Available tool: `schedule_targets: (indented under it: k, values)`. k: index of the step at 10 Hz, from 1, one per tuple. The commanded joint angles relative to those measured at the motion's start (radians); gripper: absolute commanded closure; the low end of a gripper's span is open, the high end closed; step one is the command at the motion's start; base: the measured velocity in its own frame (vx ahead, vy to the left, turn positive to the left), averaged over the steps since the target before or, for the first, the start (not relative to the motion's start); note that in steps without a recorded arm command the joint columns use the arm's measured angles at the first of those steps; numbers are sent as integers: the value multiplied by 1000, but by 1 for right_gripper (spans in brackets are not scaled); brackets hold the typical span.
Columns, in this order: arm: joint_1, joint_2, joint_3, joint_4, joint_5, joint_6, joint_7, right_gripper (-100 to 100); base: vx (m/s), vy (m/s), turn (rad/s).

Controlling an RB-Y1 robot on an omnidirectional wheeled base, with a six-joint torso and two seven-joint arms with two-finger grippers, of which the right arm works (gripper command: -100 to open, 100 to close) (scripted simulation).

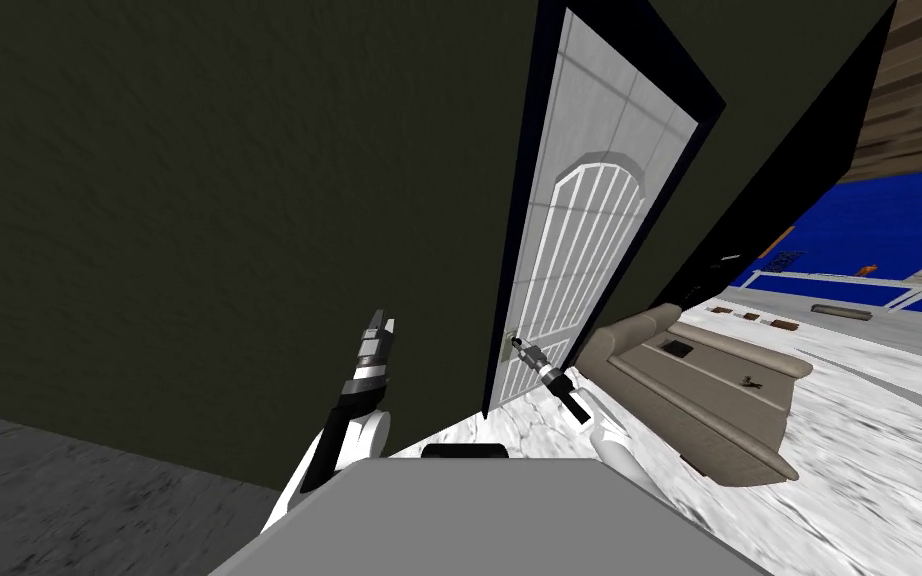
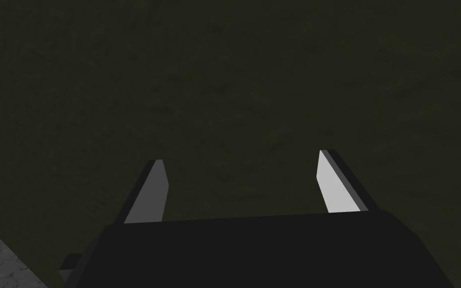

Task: Pull the door open

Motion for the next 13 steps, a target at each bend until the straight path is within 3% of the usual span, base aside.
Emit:
schedule_targets:
  k: [1, 6, 11, 12, 13]
  values:
    - [-4, 3, 6, 5, -38, 8, -40, 100, -104, -102, 163]
    - [-15, 5, 14, 13, -132, 24, -132, 100, -79, -77, 122]
    - [-29, 7, 25, 25, -259, 47, -255, 100, -94, -73, 148]
    - [-18, 1, 17, 21, -221, 39, -205, -100, -69, -12, -11]
    - [-10, -4, 13, 17, -208, 36, -188, -100, -33, 46, -110]
